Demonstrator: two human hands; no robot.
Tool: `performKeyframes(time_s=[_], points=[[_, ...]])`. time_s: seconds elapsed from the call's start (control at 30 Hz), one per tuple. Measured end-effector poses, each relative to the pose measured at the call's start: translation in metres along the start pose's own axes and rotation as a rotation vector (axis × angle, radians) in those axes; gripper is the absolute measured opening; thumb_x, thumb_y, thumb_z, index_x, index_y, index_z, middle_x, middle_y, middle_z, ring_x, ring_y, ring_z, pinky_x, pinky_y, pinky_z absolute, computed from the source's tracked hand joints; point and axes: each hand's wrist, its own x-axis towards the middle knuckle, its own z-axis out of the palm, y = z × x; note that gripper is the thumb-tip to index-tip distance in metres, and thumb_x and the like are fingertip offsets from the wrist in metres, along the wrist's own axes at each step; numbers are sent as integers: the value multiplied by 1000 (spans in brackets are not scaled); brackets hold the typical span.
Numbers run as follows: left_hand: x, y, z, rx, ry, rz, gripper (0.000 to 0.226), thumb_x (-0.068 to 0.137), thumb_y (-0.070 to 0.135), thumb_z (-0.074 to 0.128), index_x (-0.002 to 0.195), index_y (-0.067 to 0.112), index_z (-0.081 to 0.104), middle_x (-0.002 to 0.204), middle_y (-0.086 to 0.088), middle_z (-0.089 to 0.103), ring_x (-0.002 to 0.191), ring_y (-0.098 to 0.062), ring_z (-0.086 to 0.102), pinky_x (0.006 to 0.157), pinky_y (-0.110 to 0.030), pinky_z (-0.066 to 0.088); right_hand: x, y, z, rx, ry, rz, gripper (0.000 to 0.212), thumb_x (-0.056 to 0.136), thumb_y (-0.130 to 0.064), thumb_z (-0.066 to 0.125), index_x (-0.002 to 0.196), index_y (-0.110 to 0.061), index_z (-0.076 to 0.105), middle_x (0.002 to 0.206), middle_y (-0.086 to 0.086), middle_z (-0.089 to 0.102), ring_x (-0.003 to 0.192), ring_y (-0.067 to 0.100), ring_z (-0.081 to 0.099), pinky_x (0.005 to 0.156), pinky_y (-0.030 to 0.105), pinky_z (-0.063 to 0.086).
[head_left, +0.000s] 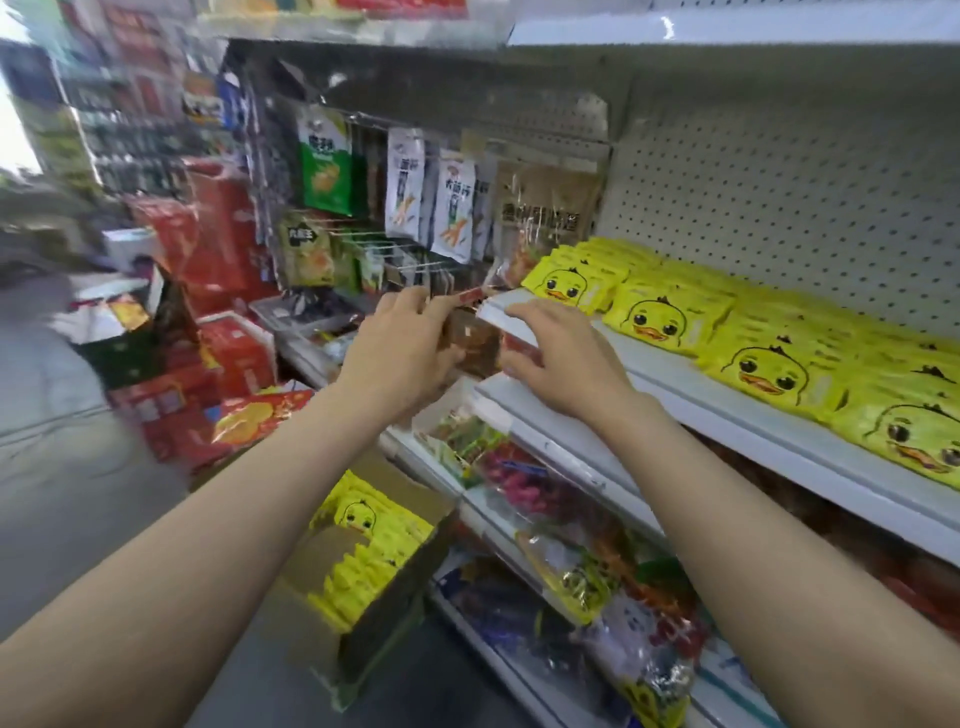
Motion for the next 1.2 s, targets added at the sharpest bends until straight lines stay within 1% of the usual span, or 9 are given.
performKeyframes(time_s=[0.07, 0.13, 0.3, 0.5, 0.77, 0.9, 1.0, 1.1, 1.2], points=[[-1, -25, 4, 25, 11, -23, 63, 87, 39, 63, 142, 18, 40, 142, -15, 41, 128, -37, 39, 102, -49, 40, 15, -17, 21, 10, 0, -30, 53, 94, -41, 57, 143, -25, 44, 147, 1, 45, 137, 24, 35, 110, 36, 32], [0, -51, 11, 44, 10, -51, 62, 87, 38, 64, 141, 18, 42, 142, -16, 42, 129, -37, 40, 103, -49, 40, 32, -30, 41, 58, -15, -43, 53, 96, -38, 56, 145, -23, 43, 149, 3, 42, 139, 24, 31, 113, 36, 27], [14, -114, 34, 71, -11, -86, 56, 87, 31, 65, 137, 15, 46, 137, -16, 45, 124, -37, 43, 102, -46, 39, 84, -49, 90, 120, -45, -108, 54, 99, -37, 53, 148, -20, 39, 154, 2, 36, 144, 20, 26, 113, 28, 18], [53, -190, 71, 86, -84, -170, 57, 88, 32, 64, 139, 17, 45, 137, -14, 46, 123, -35, 43, 98, -48, 43, 171, -65, 165, 117, -137, -128, 57, 96, -48, 51, 147, -26, 38, 153, 0, 38, 142, 20, 30, 114, 39, 31], [80, -287, 140, 61, -252, -286, 60, 89, 35, 62, 143, 21, 38, 144, -12, 40, 131, -32, 36, 103, -45, 40, 250, -85, 267, 162, -302, -142, 54, 97, -41, 53, 146, -25, 38, 150, 1, 41, 138, 24, 34, 109, 37, 33], [74, -335, 193, 21, -338, -296, 50, 94, 33, 54, 140, 19, 42, 137, -11, 45, 124, -31, 41, 99, -43, 40, 265, -90, 342, 212, -460, -60, 55, 94, -41, 58, 143, -21, 44, 145, 4, 46, 134, 28, 39, 109, 37, 32], [70, -377, 245, -23, -460, -295, 51, 90, 32, 58, 137, 17, 45, 134, -10, 47, 122, -31, 42, 96, -41, 39, 265, -92, 401, 256, -586, 27, 54, 92, -37, 62, 140, -18, 47, 141, 8, 49, 134, 30, 40, 107, 35, 31], [65, -419, 311, -84, -669, -275, 58, 85, 35, 66, 136, 16, 46, 137, -14, 45, 122, -36, 43, 100, -44, 39, 257, -97, 462, 284, -711, 151, 55, 92, -36, 63, 140, -16, 47, 139, 11, 51, 133, 30, 42, 107, 35, 32], [47, -453, 374, -145, -866, -280, 61, 84, 37, 68, 138, 19, 45, 132, -15, 48, 122, -37, 43, 102, -48, 39, 241, -107, 522, 275, -869, 274, 55, 92, -37, 63, 140, -16, 48, 138, 13, 53, 130, 32, 46, 105, 37, 37]])
